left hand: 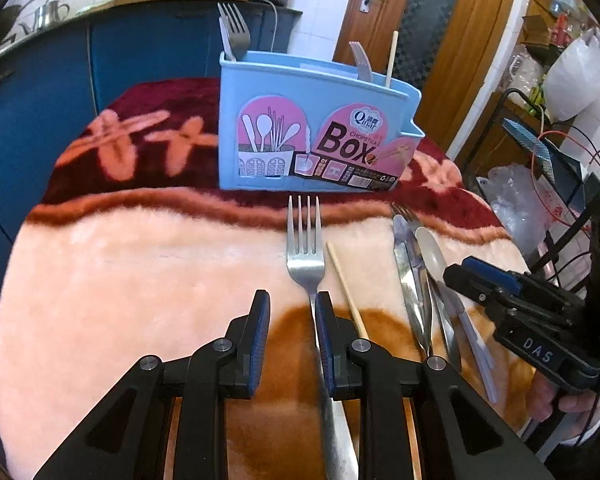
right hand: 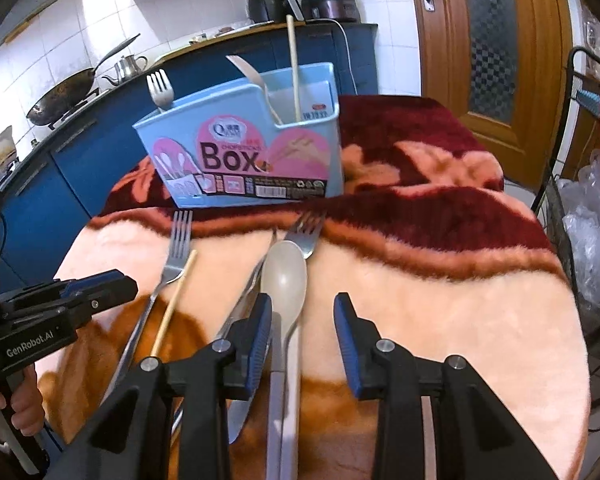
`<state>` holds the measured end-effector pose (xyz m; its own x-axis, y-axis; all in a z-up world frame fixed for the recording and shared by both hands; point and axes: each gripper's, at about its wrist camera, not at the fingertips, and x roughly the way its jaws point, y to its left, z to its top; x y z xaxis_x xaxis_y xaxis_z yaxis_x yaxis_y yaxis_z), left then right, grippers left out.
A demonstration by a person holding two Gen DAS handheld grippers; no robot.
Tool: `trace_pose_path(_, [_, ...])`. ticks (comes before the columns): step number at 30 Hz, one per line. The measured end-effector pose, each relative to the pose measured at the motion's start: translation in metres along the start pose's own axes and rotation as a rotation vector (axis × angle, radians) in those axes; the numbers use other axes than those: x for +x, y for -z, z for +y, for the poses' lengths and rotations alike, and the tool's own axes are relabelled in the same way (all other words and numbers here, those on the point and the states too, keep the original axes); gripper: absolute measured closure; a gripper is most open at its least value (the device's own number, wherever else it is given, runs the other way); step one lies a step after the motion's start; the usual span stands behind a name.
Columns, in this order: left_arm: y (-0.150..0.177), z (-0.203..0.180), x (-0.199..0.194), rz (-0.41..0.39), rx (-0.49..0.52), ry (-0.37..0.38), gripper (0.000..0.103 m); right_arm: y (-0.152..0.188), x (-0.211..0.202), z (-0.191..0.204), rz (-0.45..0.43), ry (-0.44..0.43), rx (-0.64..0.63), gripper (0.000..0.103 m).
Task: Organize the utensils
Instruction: 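Grasp another metal fork with the left tool while the right tool reaches the white plastic spoon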
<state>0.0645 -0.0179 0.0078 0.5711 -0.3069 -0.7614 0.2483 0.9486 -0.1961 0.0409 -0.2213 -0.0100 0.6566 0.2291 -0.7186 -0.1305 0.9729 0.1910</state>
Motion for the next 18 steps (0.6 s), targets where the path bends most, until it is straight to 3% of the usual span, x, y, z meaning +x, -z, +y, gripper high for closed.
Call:
trace_pose_path(5, [-0.014,0.005,0.016,0.025,-0.015,0.019,0.073,-0.003,0.008,-0.003,0.009,0.011,-0.003,0.066])
trace_pose_path(11, [-0.024,0.01,0.035,0.047,-0.036,0.024,0.073,-0.009,0.015,-0.003,0.02,0.007,-0.009,0.066])
trace_pose_path(18, [-0.032,0.005,0.042,0.011,-0.018,0.043,0.072,-0.013,0.02,-0.004,0.034,-0.009,-0.006,0.066])
